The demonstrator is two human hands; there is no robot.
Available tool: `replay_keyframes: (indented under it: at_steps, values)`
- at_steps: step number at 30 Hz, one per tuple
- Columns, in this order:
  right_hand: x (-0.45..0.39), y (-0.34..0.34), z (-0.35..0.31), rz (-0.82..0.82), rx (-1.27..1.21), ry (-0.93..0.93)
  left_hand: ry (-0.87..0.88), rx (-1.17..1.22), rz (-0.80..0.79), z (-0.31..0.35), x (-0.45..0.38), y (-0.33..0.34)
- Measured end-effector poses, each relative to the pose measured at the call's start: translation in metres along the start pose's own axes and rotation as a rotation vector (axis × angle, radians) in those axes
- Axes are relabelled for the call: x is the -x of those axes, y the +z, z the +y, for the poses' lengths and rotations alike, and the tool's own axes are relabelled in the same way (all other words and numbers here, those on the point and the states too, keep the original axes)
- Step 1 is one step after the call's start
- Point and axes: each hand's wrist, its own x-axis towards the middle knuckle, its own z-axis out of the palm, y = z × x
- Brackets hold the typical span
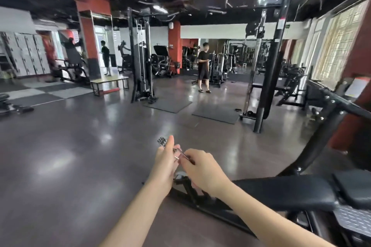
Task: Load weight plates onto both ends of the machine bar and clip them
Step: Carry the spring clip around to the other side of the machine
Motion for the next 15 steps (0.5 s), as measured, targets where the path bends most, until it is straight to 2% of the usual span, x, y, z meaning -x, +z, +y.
replay_keyframes:
  at_steps: [5, 10, 13, 15]
  values:
    - [-0.150, 0.048, -0.021, 0.014, -0.087, -0.054, 0.136, 0.034, 0.064, 0.062, -0.118, -0.049]
    - [-0.283, 0.118, -0.044, 0.041, -0.176, -0.143, 0.366, -0.263, 0.200, 0.125, -0.216, -0.113]
    - [-0.360, 0.170, -0.058, 0.071, -0.265, -0.089, 0.468, -0.383, 0.183, 0.161, -0.288, -0.155]
    - [-0.411, 0.204, -0.066, 0.077, -0.316, -0.047, 0.468, -0.411, 0.166, 0.187, -0.338, -0.184]
